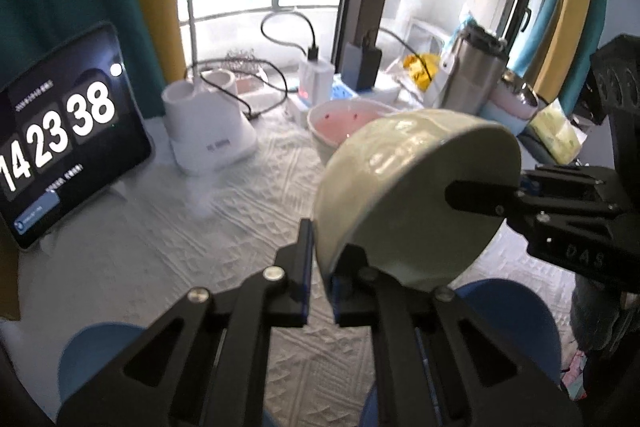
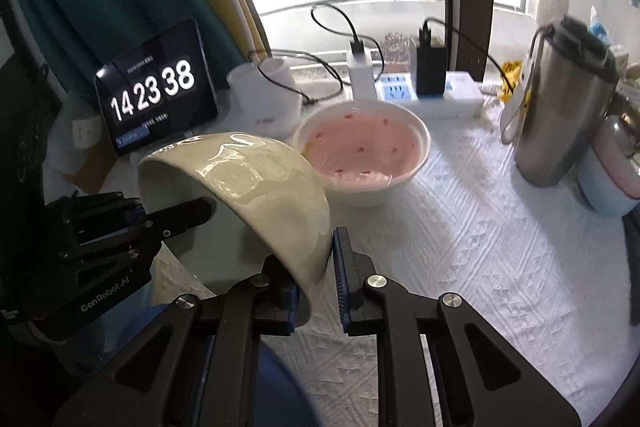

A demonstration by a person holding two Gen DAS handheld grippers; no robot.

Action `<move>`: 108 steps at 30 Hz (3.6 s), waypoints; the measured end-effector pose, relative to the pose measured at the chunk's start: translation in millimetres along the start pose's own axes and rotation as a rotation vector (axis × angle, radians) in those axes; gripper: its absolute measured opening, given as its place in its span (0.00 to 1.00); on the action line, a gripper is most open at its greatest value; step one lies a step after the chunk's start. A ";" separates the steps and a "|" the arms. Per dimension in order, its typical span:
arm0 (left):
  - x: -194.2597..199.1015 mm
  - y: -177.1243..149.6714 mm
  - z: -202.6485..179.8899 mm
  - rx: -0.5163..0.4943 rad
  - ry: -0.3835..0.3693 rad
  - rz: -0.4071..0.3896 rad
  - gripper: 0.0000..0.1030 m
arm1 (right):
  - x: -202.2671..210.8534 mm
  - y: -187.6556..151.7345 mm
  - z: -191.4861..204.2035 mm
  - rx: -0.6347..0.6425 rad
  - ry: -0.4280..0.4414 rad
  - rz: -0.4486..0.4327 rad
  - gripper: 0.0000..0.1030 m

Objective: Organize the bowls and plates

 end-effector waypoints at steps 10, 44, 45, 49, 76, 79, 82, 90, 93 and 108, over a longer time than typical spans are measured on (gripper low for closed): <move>40.4 -1.1 -9.0 0.008 0.011 -0.084 0.07 | 37.6 1.9 16.0 0.006 -0.005 -0.075 0.15; 88.0 -87.1 -52.5 0.041 0.020 -0.039 0.09 | 82.9 -78.8 39.1 -0.030 0.000 -0.032 0.14; 87.4 -89.3 -53.2 0.039 0.024 -0.036 0.09 | 81.7 -81.5 39.0 -0.034 0.002 -0.025 0.14; 84.6 -100.7 -59.3 0.029 0.046 -0.021 0.09 | 74.5 -92.0 38.4 -0.043 -0.001 0.014 0.14; 62.8 -113.0 -57.0 0.034 0.104 0.040 0.11 | 52.3 -103.8 29.1 -0.043 -0.003 0.114 0.14; 60.9 -110.6 -55.7 0.040 0.106 0.038 0.11 | 47.2 -104.0 30.5 -0.033 -0.006 0.118 0.14; 57.1 -108.0 -53.7 0.041 0.111 0.041 0.11 | 42.1 -104.4 30.8 -0.023 -0.016 0.123 0.14; 51.4 -105.2 -52.3 0.043 0.106 0.048 0.11 | 36.8 -103.9 23.2 -0.031 -0.018 0.129 0.14; 47.5 -105.9 -52.6 0.043 0.106 0.059 0.11 | 34.7 -105.5 24.1 -0.024 -0.016 0.127 0.14; 63.8 -91.1 -56.9 0.066 0.107 0.015 0.15 | 54.4 -99.1 21.0 -0.024 -0.014 0.073 0.22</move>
Point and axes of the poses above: each gripper's, at about its wrist camera, not at the fingertips, and x roughly against the way its jaws point, z to its left, y to its top, the point moved 2 cm from there along -x, roughly the way its jaws point, and after that the axes turned 7 degrees about z, right-handed, at the moved point
